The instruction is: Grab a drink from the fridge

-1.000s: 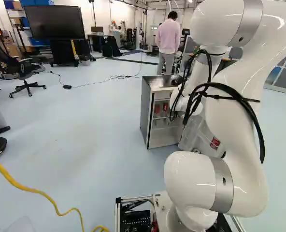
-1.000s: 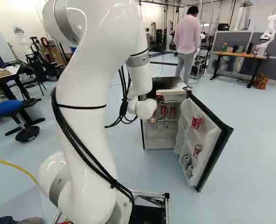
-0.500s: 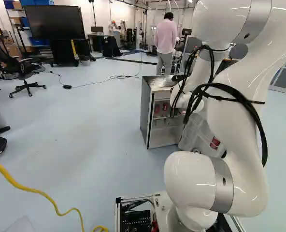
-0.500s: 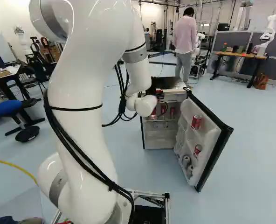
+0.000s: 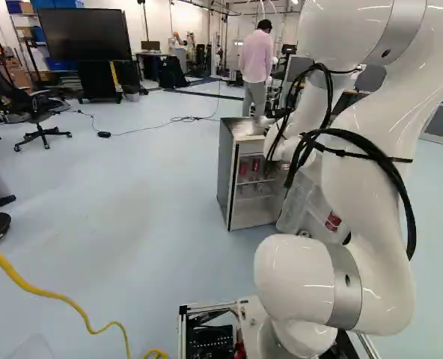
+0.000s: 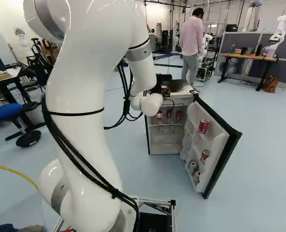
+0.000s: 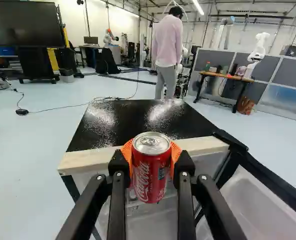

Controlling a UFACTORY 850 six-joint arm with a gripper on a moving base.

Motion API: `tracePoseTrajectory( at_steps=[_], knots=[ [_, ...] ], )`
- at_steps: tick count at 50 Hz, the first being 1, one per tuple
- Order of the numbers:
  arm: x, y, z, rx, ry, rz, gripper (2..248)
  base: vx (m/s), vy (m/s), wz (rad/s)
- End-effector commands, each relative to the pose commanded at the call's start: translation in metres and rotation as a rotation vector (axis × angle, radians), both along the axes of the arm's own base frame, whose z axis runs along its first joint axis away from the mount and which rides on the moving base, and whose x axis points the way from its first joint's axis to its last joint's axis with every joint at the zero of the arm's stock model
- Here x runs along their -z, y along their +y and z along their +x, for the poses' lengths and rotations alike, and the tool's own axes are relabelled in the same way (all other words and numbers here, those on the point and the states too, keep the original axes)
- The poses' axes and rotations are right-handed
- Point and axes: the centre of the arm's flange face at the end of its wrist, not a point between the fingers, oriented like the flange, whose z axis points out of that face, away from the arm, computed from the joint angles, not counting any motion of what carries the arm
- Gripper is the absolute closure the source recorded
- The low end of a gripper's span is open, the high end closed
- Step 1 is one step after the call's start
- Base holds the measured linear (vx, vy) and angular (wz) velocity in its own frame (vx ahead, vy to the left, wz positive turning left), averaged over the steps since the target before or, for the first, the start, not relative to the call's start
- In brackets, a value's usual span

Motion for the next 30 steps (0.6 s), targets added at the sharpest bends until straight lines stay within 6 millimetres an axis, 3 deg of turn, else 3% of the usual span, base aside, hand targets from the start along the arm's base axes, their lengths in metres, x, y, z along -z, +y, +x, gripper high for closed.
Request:
tracePoseTrajectory(
  at_steps=[17,30],
  knots=[
    [-0.015,-0.002,0.021,-0.010,-0.029,-0.013,156,0.000,0.000,0.000],
    [-0.013,-0.001,0.042,-0.022,-0.029,-0.016,156,0.000,0.000,0.000]
  ],
)
